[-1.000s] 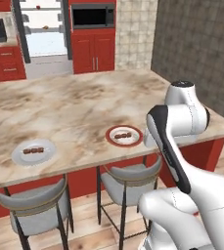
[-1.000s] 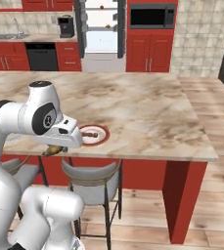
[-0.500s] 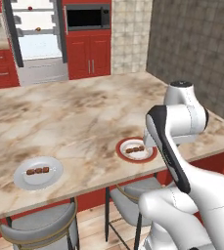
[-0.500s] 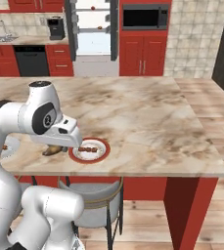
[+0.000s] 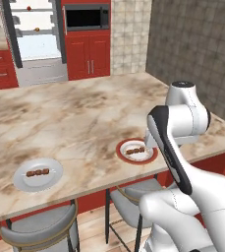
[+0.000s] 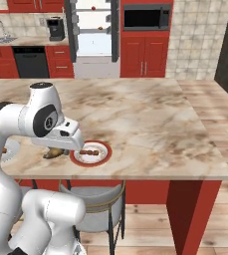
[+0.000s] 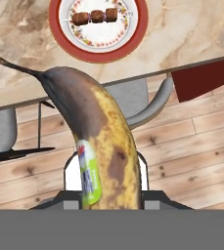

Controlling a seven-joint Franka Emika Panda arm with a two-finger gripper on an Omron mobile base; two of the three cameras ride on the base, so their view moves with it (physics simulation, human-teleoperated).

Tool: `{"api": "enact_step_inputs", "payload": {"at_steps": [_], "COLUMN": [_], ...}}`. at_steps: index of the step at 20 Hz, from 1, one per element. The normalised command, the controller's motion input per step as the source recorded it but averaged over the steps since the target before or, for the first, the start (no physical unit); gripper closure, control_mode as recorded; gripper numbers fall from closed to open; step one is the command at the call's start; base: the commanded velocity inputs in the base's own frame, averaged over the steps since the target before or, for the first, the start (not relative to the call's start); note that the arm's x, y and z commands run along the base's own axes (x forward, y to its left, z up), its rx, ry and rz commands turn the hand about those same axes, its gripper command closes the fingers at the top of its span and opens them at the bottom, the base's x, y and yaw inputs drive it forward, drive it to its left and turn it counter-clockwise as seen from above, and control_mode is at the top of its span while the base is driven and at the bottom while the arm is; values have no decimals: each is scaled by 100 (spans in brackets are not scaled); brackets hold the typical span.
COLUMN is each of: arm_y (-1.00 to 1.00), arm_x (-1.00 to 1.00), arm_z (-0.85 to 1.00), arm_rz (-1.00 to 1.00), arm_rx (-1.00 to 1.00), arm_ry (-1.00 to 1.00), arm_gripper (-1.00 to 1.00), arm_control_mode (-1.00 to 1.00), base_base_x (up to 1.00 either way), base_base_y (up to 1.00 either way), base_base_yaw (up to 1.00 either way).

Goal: Pick up the banana and apple from the fridge and place one fruit on each plate on the dining counter.

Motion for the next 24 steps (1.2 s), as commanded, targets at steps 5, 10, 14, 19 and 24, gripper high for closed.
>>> {"api": "enact_step_inputs", "payload": {"at_steps": [5,10,14,19,24], "arm_y": [0,0,0,0,0], "arm_x": [0,31,79,85,75], "arm_z": [0,0,-1,-11,-37], "arm_rz": [0,0,0,-11,-43], "arm_rx": [0,0,0,0,0], "arm_ry": [0,4,5,4,14], "arm_gripper": [100,100,100,100,100], "arm_control_mode": [100,-100,-100,-100,-100], "base_base_x": [34,11,0,0,0], "base_base_y": [0,0,0,0,0], "base_base_yaw": [0,0,0,0,0]}}
